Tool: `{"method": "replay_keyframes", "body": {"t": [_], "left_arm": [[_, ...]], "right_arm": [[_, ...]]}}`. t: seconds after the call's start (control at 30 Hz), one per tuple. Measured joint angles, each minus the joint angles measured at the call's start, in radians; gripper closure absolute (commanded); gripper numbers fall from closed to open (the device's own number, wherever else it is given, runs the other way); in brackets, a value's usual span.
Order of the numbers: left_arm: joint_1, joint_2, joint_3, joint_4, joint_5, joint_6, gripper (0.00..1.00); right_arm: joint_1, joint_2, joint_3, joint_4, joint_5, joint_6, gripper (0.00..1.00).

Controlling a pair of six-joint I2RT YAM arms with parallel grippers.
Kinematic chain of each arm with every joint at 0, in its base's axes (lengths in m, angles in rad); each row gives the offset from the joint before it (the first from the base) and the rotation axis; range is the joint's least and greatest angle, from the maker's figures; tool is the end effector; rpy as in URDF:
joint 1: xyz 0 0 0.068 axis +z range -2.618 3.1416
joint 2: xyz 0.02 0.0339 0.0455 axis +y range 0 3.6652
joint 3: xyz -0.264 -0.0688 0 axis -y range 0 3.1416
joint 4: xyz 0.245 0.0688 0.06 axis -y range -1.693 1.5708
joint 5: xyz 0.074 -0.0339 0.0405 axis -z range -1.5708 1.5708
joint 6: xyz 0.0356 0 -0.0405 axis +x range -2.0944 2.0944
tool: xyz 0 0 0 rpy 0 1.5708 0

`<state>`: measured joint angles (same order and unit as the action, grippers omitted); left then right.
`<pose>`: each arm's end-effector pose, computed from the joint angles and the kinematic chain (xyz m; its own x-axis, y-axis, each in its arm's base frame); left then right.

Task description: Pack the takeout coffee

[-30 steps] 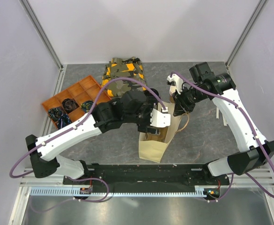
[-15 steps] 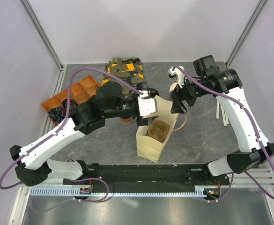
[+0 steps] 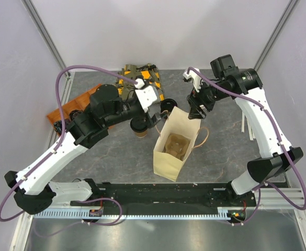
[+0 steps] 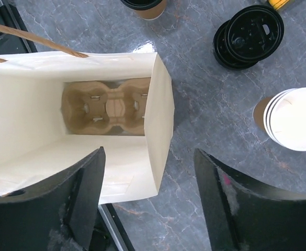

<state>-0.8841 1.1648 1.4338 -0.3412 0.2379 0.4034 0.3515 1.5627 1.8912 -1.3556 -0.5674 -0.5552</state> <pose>0.1484 -0.1942 0.4712 0.3115 0.2218 -0.9240 0.8462 0.3776 0.3759 0.2602 0.1158 0.4243 -0.3922 -0.6173 -0.6820 -0.8921 0.4362 0.1182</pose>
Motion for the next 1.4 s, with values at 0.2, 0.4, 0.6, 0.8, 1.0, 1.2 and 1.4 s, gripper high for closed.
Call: {"method": "replay_keyframes", "body": {"t": [0.2,0.4,0.6,0.8,1.0,1.2,1.4], "left_arm": [[0.159,0.003,-0.013,-0.001,-0.063,-0.146,0.02],[0.297,0.003,-0.083,-0.010,-0.071,-0.251,0.04],[0.404,-0.002,-0.204,-0.024,-0.060,-0.298,0.05],[0.446,-0.006,-0.306,-0.031,-0.053,-0.330,0.05],[0.454,-0.028,-0.369,-0.030,-0.042,-0.327,0.04],[0.472,-0.027,-0.394,-0.043,-0.014,-0.311,0.03],[0.491,0.006,-0.394,-0.105,0.043,-0.266,0.00]], "right_arm": [[0.002,0.053,0.008,0.000,-0.005,-0.068,0.37],[0.019,0.069,-0.005,0.000,-0.012,-0.133,0.80],[0.030,0.070,-0.001,0.000,-0.019,-0.156,1.00],[0.050,0.056,0.006,0.000,-0.017,-0.168,1.00],[0.113,-0.039,-0.012,0.000,0.003,-0.194,1.00],[0.201,-0.127,-0.040,0.010,0.031,-0.214,1.00],[0.268,-0.183,-0.103,0.024,0.074,-0.235,1.00]]}}
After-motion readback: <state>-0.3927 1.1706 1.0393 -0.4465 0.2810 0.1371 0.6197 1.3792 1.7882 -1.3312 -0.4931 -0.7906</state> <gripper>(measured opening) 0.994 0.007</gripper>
